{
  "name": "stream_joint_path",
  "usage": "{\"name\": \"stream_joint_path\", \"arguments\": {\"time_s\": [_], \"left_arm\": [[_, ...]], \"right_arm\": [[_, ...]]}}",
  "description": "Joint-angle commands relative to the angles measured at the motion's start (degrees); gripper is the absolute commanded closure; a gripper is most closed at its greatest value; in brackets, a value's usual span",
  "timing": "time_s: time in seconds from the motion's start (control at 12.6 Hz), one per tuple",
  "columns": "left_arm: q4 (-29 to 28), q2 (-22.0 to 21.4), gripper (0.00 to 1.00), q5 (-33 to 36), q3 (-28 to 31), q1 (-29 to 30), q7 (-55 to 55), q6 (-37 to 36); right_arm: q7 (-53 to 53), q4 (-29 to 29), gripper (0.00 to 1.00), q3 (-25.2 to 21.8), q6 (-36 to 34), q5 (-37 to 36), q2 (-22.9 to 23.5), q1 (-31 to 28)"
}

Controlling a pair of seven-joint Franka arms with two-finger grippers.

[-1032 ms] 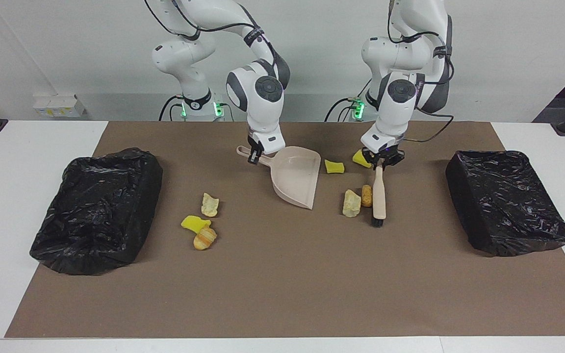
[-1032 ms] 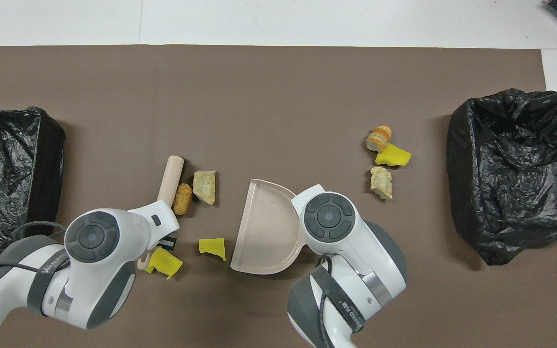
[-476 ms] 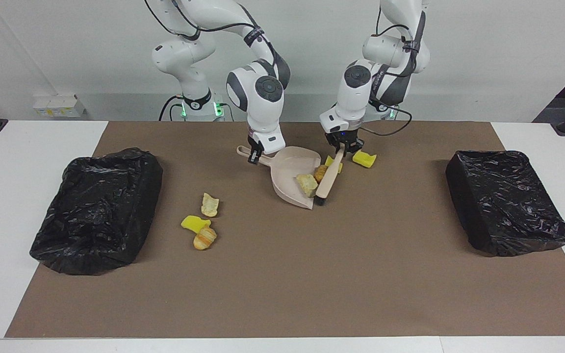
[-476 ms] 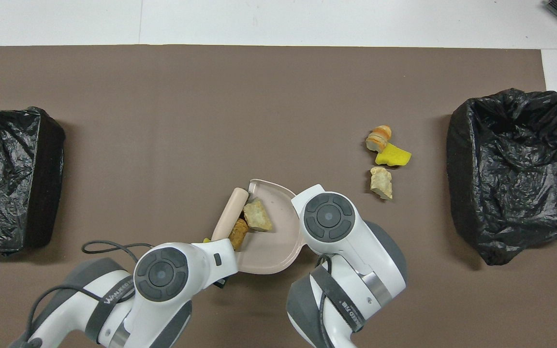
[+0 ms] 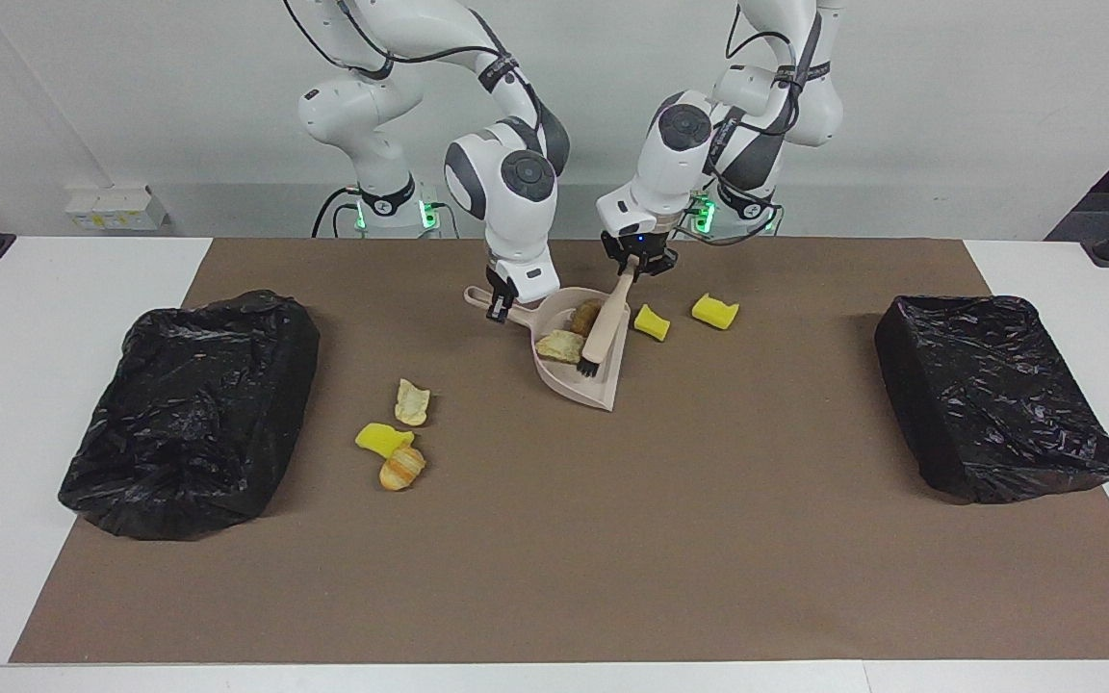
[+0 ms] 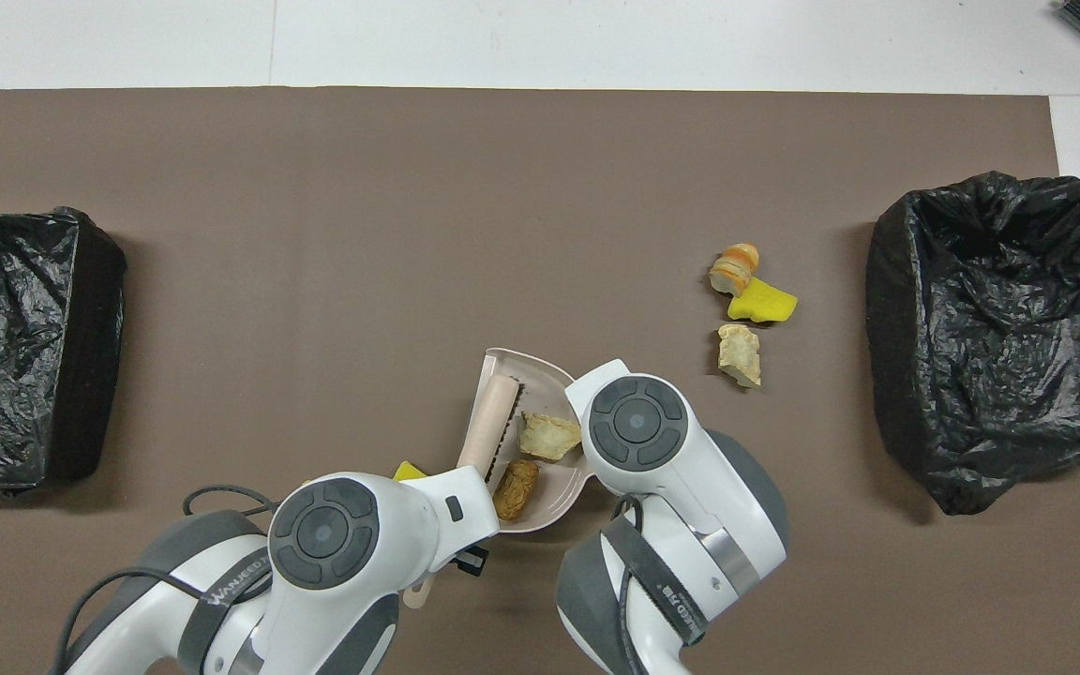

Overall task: Sweep and dump trash in bin
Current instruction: 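Sweep the bread and cracker bits into the dustpan with the left gripper, then move the brush behind the yellow sponge pieces with the left gripper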

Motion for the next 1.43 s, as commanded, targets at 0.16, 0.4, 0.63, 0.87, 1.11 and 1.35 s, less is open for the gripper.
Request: {"name": "stream_joint_path", "arguments": {"time_s": [0.16, 0.4, 0.63, 0.87, 1.11, 1.35], "left_arm": [[1.6, -6.2, 1.00, 0.6, 0.2, 8.0, -6.1, -13.2], [-2.5, -10.4, 1.00, 4.5, 0.0, 9.8, -18.7, -17.1], [-6.8, -13.7, 1.00, 5.1, 0.0, 14.4, -21.0, -17.8], [-10.7, -16.9, 1.00, 7.8, 0.0, 18.2, -18.2, -19.6], [-16.0, -20.4, 1.00, 9.2, -0.1, 19.3, -19.0, -19.4], [-17.5, -20.7, 1.00, 9.2, -0.5, 18.3, -25.4, -18.9]], "right_arm": [[-4.5, -1.2, 1.00, 0.0, 1.7, -1.4, -0.2, -0.5], [-8.6, -1.1, 1.00, -0.1, 3.7, -2.1, 0.3, -1.3], [-11.8, -1.0, 1.00, -0.1, 4.3, -3.8, 0.6, -1.8], [-12.6, -1.0, 1.00, -0.1, 5.3, -4.6, 1.4, -1.8], [-12.1, -1.0, 1.00, -0.1, 5.1, -4.6, 1.3, -1.8], [-12.0, -1.0, 1.00, -0.1, 5.1, -4.6, 1.3, -1.8]]}}
